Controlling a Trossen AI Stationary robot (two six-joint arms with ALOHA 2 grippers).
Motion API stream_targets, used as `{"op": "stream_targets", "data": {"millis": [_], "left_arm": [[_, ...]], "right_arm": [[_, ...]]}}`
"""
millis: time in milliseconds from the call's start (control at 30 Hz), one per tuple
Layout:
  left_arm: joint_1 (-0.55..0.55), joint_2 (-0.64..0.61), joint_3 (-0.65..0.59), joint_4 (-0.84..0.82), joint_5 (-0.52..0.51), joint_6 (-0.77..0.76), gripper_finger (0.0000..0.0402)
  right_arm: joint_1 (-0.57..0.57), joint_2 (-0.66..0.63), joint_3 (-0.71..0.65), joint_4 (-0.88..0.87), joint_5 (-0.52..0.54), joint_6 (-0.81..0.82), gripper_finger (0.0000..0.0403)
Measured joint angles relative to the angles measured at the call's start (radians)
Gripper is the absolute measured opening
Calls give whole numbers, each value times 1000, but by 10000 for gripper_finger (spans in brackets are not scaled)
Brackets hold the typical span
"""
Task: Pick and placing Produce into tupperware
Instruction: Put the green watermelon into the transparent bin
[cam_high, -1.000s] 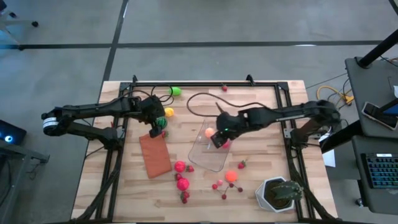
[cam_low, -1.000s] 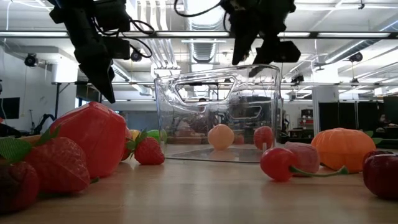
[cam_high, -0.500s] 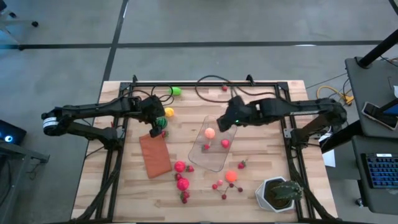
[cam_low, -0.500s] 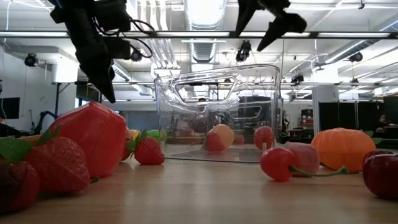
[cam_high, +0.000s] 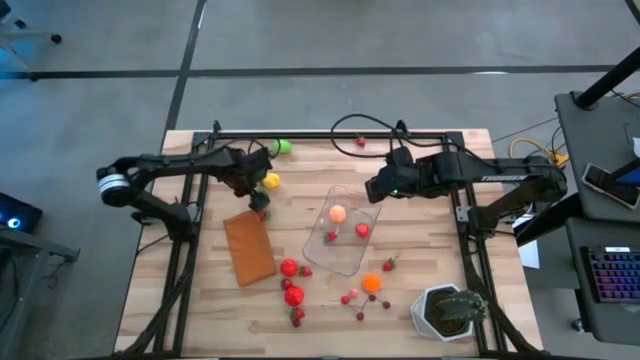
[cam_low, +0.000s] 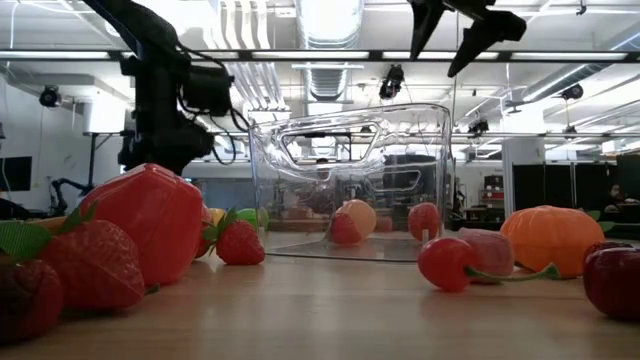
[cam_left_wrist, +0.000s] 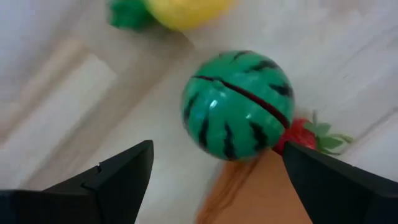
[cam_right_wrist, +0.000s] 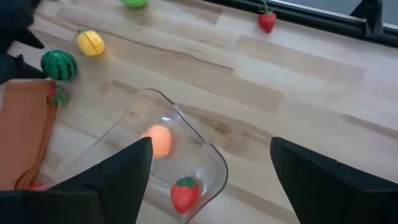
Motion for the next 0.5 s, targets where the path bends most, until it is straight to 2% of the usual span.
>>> {"op": "stream_targets", "data": {"millis": [200, 500], "left_arm": [[-2, 25, 4, 35, -3, -25, 341], [-3, -102, 34, 68, -5, -50, 341]], "right_arm": [[-1, 2, -7, -31, 0, -25, 314], [-18, 2, -8, -65, 15, -41, 315]]}}
